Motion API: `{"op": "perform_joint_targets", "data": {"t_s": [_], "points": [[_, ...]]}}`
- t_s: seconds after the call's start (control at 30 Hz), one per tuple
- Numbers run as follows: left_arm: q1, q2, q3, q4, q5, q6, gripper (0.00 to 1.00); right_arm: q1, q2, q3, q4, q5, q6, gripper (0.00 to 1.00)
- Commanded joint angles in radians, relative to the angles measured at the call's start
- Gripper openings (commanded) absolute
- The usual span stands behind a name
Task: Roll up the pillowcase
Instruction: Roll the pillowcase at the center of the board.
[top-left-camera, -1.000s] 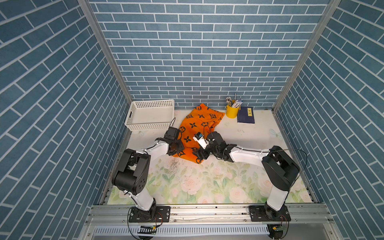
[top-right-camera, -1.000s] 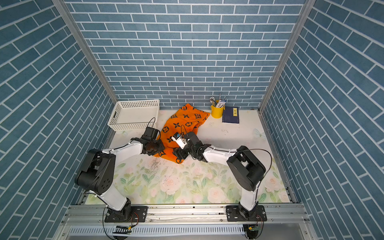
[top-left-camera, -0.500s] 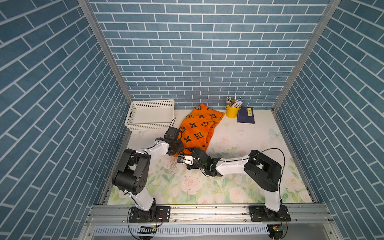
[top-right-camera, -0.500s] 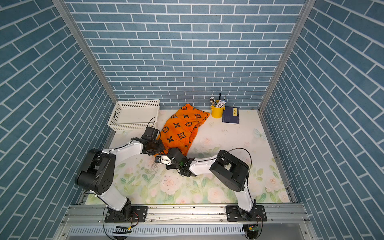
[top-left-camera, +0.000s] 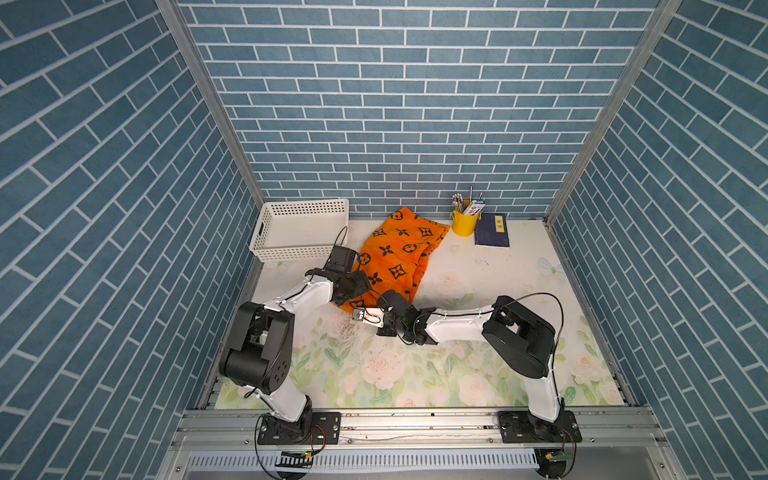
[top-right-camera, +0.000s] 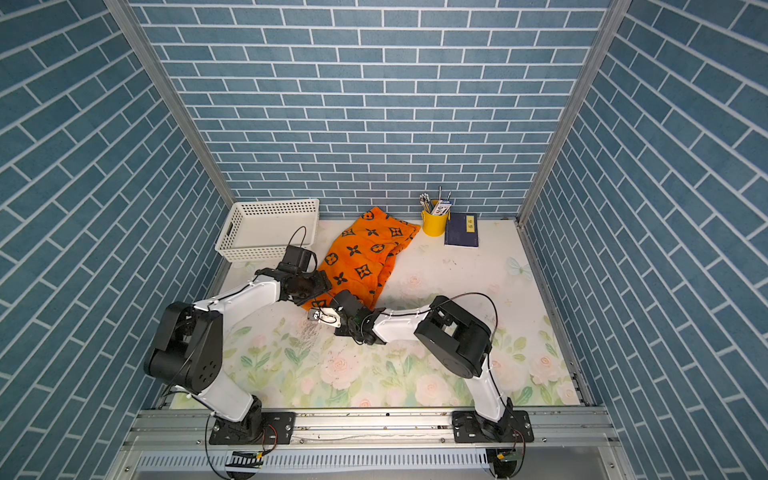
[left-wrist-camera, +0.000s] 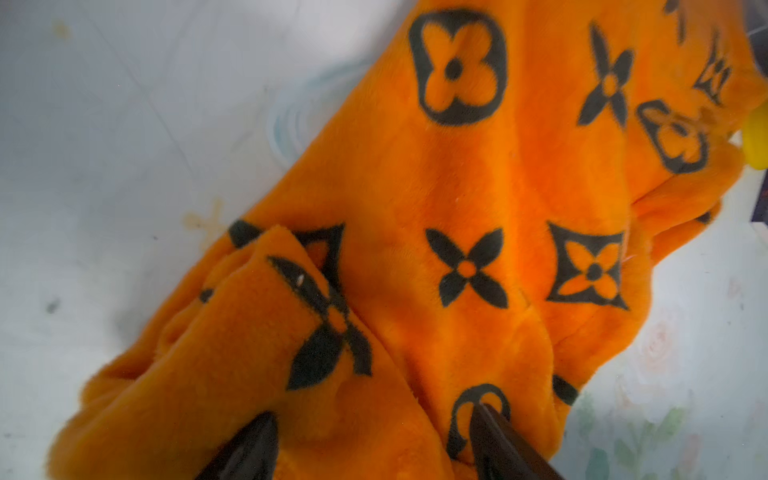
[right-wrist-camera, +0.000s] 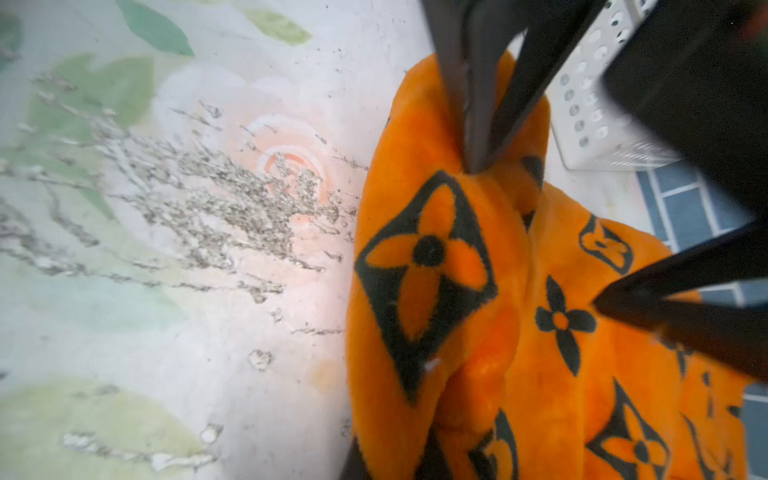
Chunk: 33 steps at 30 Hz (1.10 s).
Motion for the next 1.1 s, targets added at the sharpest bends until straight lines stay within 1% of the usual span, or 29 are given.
{"op": "perform_joint_targets", "data": {"t_s": [0.0, 0.13, 0.27, 0.37, 0.47, 0.53, 0.63, 0.73, 0.8, 0.83, 0.93, 0.97, 1.0, 1.07], "points": [[0.041, -0.081, 0.055, -0.064, -0.012, 0.028, 0.79, -0.061, -0.019, 0.017, -0.142, -0.238, 0.2, 0.0], [0.056, -0.133, 0.05, -0.078, -0.019, 0.035, 0.79, -0.166, 0.005, 0.064, -0.2, -0.442, 0.289, 0.0], [0.055, -0.145, 0.002, -0.036, 0.011, 0.03, 0.76, -0.262, 0.089, 0.162, -0.266, -0.644, 0.365, 0.0], [0.042, -0.138, -0.032, 0.012, 0.041, 0.03, 0.72, -0.312, 0.159, 0.254, -0.326, -0.747, 0.416, 0.0], [0.018, -0.111, -0.036, 0.045, 0.044, 0.034, 0.69, -0.349, 0.257, 0.353, -0.385, -0.834, 0.458, 0.0], [0.003, -0.083, -0.026, 0.067, 0.051, 0.038, 0.67, -0.372, 0.288, 0.377, -0.381, -0.876, 0.498, 0.0], [-0.012, -0.029, 0.0, 0.09, 0.053, 0.041, 0.63, -0.404, 0.305, 0.366, -0.338, -0.911, 0.571, 0.01], [-0.026, 0.039, 0.027, 0.11, 0.052, 0.041, 0.61, -0.417, 0.311, 0.35, -0.328, -0.928, 0.594, 0.05], [-0.032, 0.09, 0.041, 0.119, 0.045, 0.039, 0.59, -0.419, 0.305, 0.332, -0.314, -0.924, 0.601, 0.1], [-0.036, 0.119, 0.049, 0.125, 0.044, 0.036, 0.58, -0.419, 0.298, 0.321, -0.302, -0.912, 0.608, 0.15], [-0.04, 0.192, 0.072, 0.126, 0.039, 0.032, 0.56, -0.419, 0.244, 0.266, -0.236, -0.858, 0.633, 0.4], [-0.04, 0.21, 0.077, 0.126, 0.039, 0.032, 0.56, -0.418, 0.215, 0.243, -0.217, -0.816, 0.637, 0.48], [-0.04, 0.221, 0.08, 0.128, 0.039, 0.03, 0.55, -0.416, 0.186, 0.228, -0.203, -0.776, 0.633, 0.54], [-0.042, 0.236, 0.084, 0.136, 0.04, 0.032, 0.55, -0.407, 0.093, 0.18, -0.17, -0.655, 0.615, 0.59]]}}
